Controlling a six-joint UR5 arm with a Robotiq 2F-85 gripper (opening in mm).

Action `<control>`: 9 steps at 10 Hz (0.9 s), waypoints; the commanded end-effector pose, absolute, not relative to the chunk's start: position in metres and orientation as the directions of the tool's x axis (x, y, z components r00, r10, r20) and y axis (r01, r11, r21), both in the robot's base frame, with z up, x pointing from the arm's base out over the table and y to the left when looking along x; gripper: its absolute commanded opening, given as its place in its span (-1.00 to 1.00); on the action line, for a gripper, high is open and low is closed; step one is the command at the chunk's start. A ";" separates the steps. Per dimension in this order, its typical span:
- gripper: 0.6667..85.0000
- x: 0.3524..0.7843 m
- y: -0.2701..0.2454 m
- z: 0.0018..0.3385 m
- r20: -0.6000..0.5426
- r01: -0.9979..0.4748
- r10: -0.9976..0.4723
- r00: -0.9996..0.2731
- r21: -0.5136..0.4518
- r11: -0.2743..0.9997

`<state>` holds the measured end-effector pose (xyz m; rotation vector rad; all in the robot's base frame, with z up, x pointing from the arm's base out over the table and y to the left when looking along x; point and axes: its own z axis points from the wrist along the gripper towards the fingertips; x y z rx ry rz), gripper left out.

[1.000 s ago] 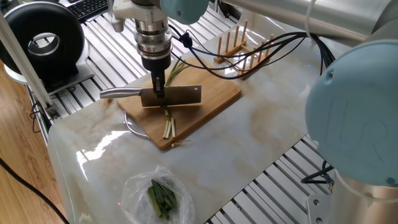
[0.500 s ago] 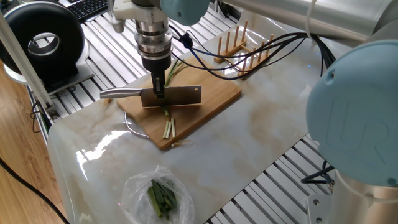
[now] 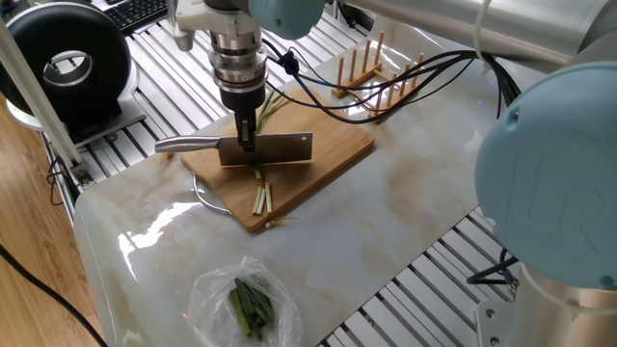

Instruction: Chop the green garlic

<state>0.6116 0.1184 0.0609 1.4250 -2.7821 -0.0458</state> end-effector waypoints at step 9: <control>-0.98 0.610 0.118 0.060 0.005 -0.811 -0.811 -0.585 0.031 0.585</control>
